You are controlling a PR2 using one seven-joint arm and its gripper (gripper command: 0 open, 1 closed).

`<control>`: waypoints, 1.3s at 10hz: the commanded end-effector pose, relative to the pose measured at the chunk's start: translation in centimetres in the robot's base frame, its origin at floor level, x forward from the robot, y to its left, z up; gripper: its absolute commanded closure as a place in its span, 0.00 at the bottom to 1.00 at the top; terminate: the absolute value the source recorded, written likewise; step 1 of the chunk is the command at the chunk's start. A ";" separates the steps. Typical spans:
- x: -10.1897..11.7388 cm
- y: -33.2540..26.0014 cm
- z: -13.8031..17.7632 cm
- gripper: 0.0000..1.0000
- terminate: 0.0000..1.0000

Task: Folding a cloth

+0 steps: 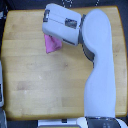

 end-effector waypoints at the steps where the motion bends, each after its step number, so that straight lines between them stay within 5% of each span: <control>1: -0.6 1.4 -5.5 1.00 0.00; 9: 1.4 1.6 -6.2 1.00 0.00; 10: 1.7 1.6 -6.1 0.00 0.00; 13: 1.8 1.2 -6.2 0.00 0.00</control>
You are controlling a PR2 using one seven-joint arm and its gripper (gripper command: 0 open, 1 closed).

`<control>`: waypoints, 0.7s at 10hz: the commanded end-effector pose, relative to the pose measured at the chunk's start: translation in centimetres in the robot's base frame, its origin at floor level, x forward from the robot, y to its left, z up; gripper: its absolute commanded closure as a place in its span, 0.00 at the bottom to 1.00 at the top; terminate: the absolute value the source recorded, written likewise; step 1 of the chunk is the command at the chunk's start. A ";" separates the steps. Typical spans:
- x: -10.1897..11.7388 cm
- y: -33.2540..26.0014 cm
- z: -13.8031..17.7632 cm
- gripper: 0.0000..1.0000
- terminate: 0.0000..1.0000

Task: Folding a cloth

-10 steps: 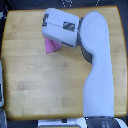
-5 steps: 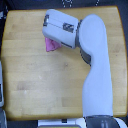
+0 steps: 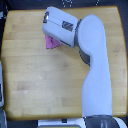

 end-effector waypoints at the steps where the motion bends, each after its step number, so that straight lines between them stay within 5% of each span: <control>1: 0.7 -0.3 0.1 0.00 0.00; 7: 0.6 -0.9 1.2 0.00 0.00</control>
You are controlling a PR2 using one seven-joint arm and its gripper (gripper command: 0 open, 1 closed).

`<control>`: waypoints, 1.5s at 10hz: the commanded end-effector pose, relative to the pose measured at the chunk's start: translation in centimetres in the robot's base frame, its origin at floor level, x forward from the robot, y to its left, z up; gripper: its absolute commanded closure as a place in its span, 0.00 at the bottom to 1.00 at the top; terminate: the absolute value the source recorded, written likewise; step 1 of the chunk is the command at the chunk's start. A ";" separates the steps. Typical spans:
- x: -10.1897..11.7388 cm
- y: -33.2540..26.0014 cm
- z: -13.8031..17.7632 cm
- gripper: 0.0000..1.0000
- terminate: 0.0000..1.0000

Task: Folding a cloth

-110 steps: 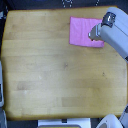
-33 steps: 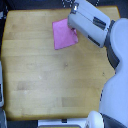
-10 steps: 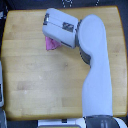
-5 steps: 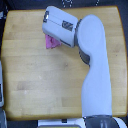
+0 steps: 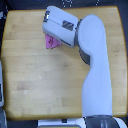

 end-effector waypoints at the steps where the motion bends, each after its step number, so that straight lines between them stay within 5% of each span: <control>1: 0.2 -0.6 1.2 0.00 0.00; 7: 1.9 -0.4 6.0 0.00 0.00; 11: 7.0 -3.7 13.7 0.00 0.00; 12: 5.9 -5.8 16.1 0.00 0.00; 14: 8.5 -7.4 17.6 0.00 0.00; 15: 7.6 -9.0 18.9 0.00 0.00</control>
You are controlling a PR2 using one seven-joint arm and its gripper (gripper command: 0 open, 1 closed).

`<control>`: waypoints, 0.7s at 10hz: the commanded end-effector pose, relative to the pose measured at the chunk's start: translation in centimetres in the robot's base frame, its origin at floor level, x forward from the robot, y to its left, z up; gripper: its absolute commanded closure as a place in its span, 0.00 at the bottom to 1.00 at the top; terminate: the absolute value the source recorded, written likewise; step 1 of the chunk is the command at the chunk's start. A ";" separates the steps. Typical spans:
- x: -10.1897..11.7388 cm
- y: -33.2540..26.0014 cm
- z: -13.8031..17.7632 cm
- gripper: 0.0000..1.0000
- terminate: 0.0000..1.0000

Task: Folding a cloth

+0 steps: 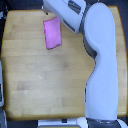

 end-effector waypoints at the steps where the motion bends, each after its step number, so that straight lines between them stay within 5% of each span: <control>1: 1.4 -7.1 7.3 0.00 0.00; 7: 4.6 -21.8 9.4 0.00 0.00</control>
